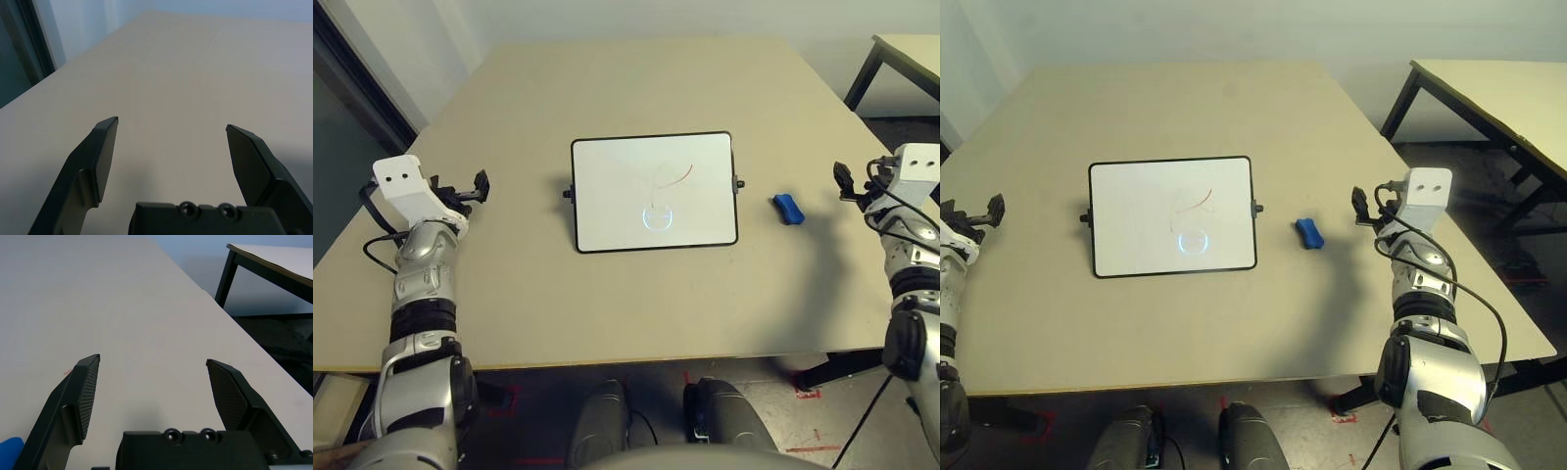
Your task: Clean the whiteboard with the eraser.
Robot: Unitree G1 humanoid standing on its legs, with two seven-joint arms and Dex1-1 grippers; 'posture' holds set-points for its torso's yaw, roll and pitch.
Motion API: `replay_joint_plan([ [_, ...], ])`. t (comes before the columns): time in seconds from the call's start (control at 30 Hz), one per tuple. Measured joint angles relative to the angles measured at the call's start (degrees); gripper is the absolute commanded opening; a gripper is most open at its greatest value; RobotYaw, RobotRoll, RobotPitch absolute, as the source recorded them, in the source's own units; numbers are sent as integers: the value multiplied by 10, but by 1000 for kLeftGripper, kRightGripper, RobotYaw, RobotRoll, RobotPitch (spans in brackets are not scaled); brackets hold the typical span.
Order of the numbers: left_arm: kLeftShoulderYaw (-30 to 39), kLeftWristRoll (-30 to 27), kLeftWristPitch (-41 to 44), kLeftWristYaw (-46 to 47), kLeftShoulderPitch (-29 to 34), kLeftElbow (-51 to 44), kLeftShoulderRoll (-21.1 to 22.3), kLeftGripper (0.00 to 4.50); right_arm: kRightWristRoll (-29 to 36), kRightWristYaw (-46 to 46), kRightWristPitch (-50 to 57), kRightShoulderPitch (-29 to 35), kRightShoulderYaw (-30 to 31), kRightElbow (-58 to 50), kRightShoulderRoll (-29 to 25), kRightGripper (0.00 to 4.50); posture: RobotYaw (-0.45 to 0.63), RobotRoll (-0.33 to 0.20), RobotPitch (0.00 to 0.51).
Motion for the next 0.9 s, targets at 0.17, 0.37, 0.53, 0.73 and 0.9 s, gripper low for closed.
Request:
replay_joint_plan([
  [0.17,4,0,1,3,0,2,0,4500,1,-7,2,1,-1,-1,4,4488,14,0,66],
  [0.37,-4,-19,40,-35,-1,-57,2,4500,0,-12,152,0,14,-65,-12,4488,-2,0,69],
  [0.53,-44,-40,116,-128,-2,-167,43,4500,-1,30,336,12,67,-256,-30,4488,-34,0,60],
  [0.73,-93,-69,209,-215,0,-268,56,4500,-2,47,504,24,125,-383,-23,4488,-45,0,41],
  [0.9,-133,-84,251,-259,4,-307,42,4500,-13,48,536,25,159,-397,-8,4488,-54,0,38],
])
